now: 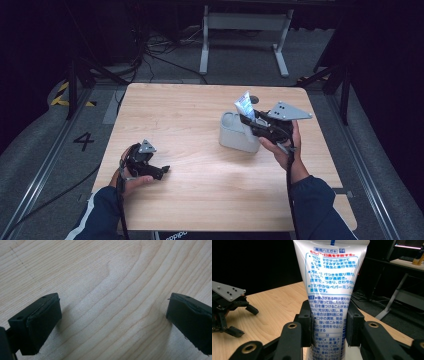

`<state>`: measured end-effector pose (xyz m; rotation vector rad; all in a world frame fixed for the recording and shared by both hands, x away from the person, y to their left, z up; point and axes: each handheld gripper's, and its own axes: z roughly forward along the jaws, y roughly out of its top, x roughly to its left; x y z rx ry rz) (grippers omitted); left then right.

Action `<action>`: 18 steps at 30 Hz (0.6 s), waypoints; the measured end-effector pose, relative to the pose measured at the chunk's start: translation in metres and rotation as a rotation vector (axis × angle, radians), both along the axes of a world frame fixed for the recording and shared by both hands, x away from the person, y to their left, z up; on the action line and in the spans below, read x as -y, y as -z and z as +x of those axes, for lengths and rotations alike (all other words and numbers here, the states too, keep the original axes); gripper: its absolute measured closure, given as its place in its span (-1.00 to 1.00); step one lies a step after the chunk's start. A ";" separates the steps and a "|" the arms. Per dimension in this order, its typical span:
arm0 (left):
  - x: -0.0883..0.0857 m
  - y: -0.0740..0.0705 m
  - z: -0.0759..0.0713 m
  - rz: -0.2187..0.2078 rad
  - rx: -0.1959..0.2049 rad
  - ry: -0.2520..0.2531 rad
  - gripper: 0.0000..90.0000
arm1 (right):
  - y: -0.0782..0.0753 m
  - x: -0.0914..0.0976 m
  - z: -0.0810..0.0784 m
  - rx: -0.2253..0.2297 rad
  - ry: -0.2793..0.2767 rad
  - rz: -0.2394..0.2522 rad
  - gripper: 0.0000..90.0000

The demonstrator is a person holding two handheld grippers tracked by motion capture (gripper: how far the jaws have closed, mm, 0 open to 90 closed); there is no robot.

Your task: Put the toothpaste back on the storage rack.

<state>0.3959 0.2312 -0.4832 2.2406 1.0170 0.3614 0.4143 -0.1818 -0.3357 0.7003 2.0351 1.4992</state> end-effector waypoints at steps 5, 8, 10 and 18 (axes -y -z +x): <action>0.000 0.000 0.000 0.000 0.000 0.000 -0.99 | 0.002 -0.002 0.009 -0.001 0.004 0.017 0.46; 0.000 0.000 0.000 0.000 0.000 0.000 -0.99 | 0.004 -0.003 0.013 -0.006 0.007 0.025 0.47; 0.000 0.000 0.000 0.000 0.000 0.000 -0.99 | 0.005 -0.003 0.016 -0.009 0.010 0.034 0.47; 0.000 0.000 0.000 0.001 0.000 0.000 -0.99 | 0.006 -0.004 0.026 -0.031 -0.008 0.027 0.47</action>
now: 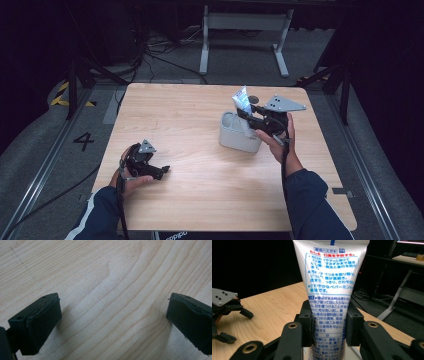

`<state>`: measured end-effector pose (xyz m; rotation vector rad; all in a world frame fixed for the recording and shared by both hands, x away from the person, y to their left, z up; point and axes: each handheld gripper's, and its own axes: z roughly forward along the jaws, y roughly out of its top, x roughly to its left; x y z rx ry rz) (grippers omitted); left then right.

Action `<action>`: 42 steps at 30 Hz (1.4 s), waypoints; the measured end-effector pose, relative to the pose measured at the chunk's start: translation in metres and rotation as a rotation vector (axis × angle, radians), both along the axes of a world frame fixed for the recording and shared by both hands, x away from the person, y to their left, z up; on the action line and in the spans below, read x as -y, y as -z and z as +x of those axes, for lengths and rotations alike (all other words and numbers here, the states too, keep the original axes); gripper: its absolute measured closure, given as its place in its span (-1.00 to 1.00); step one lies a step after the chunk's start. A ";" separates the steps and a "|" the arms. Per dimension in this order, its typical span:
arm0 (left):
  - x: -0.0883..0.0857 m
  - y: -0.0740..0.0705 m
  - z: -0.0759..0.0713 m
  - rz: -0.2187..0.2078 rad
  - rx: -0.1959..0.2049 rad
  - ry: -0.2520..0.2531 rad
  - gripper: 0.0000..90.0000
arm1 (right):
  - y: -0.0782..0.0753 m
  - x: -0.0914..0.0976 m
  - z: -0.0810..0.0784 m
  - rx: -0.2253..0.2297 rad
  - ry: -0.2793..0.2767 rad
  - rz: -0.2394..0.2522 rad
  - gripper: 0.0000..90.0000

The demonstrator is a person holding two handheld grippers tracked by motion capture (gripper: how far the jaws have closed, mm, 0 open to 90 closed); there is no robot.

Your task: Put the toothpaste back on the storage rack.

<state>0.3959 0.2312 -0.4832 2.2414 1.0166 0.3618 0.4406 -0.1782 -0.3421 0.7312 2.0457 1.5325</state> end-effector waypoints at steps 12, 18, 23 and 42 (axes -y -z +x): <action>0.000 0.000 0.000 -0.001 0.000 0.000 -0.99 | 0.004 0.000 0.014 -0.013 -0.020 0.010 0.47; 0.000 0.000 0.000 0.000 0.000 0.000 -0.99 | 0.008 0.001 0.023 -0.024 -0.020 0.011 0.47; 0.000 0.000 0.000 0.000 0.000 -0.001 -0.99 | 0.011 0.002 0.028 -0.033 -0.032 0.015 0.47; 0.000 0.000 0.000 0.000 0.001 0.001 -0.99 | 0.019 0.006 0.037 -0.067 -0.041 -0.015 0.45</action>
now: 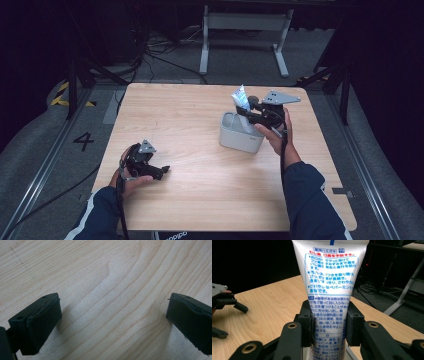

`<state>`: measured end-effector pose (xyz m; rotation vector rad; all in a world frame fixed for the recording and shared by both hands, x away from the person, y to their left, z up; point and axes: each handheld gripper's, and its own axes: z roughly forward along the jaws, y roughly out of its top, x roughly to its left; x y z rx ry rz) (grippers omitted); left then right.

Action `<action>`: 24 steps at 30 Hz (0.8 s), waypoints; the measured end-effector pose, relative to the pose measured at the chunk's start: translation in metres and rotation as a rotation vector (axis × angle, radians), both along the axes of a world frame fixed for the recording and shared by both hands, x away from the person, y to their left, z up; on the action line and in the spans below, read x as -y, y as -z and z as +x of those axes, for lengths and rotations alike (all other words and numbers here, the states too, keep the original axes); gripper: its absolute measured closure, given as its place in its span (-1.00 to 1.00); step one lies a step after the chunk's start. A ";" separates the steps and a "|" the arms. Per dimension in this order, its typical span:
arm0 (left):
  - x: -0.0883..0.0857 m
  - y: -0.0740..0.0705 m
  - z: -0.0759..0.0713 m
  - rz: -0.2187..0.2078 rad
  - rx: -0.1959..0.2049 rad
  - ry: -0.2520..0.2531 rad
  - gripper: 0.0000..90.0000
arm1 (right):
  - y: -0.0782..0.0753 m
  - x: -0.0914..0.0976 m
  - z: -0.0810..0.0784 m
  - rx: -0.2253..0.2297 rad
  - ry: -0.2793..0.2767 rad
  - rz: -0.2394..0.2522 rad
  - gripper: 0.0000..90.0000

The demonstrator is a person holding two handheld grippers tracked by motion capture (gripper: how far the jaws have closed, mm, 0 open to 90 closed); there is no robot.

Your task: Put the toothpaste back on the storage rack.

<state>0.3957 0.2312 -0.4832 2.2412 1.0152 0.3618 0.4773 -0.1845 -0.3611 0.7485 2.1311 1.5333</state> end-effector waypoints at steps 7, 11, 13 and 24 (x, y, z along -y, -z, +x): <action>0.000 0.000 0.000 0.000 0.000 0.000 -0.99 | 0.003 -0.002 0.001 -0.008 -0.004 -0.041 0.44; 0.000 0.000 0.000 0.000 0.000 0.000 -0.99 | 0.002 -0.003 0.000 -0.011 -0.012 -0.070 0.43; 0.000 0.000 0.000 0.000 0.000 0.000 -0.99 | 0.003 -0.004 0.001 -0.017 -0.007 -0.087 0.42; 0.000 0.000 0.000 0.000 0.000 0.000 -0.99 | 0.005 -0.002 0.003 -0.048 0.002 -0.117 0.40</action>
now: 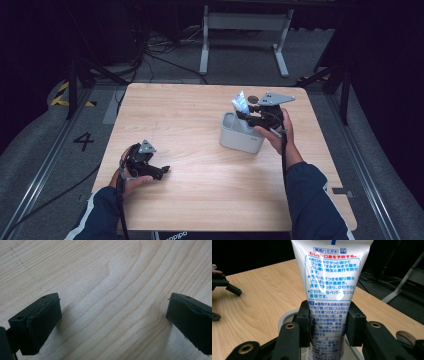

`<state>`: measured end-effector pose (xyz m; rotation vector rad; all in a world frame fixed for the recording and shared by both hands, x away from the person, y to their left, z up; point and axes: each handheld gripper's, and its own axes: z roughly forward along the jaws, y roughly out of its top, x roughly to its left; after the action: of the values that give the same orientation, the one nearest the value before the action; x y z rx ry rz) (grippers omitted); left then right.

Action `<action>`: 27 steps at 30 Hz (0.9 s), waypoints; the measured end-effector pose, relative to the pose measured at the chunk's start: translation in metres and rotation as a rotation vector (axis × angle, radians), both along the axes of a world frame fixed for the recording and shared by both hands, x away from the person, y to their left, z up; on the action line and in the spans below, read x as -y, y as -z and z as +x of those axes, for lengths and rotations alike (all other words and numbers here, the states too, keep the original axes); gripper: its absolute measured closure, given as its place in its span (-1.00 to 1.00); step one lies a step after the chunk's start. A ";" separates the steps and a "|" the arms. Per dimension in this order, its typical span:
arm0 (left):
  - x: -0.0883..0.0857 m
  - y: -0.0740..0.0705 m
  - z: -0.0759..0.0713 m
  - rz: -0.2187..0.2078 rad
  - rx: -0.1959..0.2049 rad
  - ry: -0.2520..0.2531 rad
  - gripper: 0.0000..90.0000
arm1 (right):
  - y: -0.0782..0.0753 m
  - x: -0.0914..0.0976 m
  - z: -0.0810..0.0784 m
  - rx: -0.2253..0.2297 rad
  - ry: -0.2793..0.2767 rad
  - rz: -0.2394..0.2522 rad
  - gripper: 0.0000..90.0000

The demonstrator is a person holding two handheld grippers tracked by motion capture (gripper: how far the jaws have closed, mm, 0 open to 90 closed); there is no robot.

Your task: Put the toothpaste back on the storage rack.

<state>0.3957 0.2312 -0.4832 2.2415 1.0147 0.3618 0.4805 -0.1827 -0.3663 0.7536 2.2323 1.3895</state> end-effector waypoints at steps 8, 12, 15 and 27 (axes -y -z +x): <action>0.000 0.000 0.000 0.000 0.000 0.000 -0.99 | 0.000 0.003 -0.001 -0.021 -0.001 -0.043 0.40; 0.000 0.000 0.000 0.000 0.000 0.000 -0.99 | 0.000 0.004 -0.002 -0.031 -0.002 -0.058 0.40; 0.000 0.000 0.000 0.000 0.000 0.000 -0.99 | 0.000 0.006 -0.004 -0.032 -0.001 -0.067 0.40; 0.000 0.000 0.000 0.000 0.000 0.000 -0.99 | 0.006 0.009 -0.009 -0.047 -0.007 -0.086 0.39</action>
<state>0.3956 0.2312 -0.4832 2.2411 1.0151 0.3623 0.4714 -0.1914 -0.3723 0.7564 2.3166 1.2823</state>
